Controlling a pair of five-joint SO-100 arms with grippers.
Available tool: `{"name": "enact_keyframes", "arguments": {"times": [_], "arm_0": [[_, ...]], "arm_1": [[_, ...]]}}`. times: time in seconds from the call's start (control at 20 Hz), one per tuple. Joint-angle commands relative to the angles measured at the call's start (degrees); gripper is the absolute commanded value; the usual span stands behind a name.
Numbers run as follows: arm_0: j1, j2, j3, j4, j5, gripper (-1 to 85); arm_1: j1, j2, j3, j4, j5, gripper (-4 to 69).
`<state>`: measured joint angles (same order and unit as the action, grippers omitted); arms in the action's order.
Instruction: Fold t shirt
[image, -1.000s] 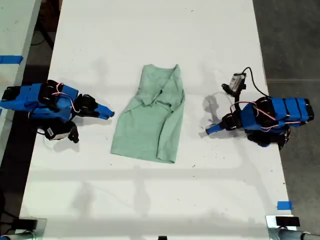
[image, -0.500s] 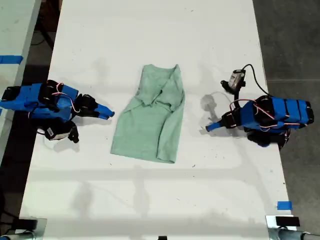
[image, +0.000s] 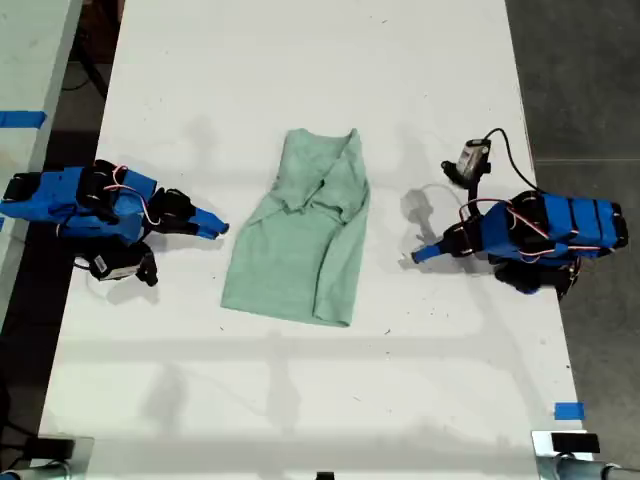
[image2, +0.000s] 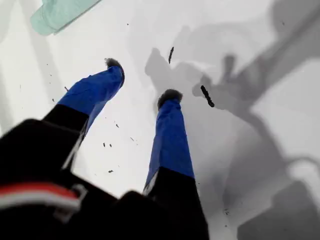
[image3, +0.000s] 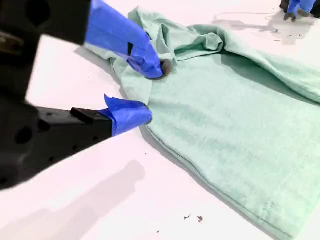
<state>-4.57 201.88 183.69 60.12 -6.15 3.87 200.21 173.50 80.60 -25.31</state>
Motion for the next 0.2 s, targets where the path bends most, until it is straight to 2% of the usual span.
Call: {"name": "enact_keyframes", "arguments": {"times": [0.0,0.15], "arm_0": [[0.44,0.35,0.97,-0.97,0.35,11.2],[0.44,0.35,0.97,-0.97,0.35,11.2]], "arm_1": [[0.44,0.53,2.64,-0.09,-0.88,17.4],[0.62,0.53,2.64,-0.09,-0.88,17.5]]}}
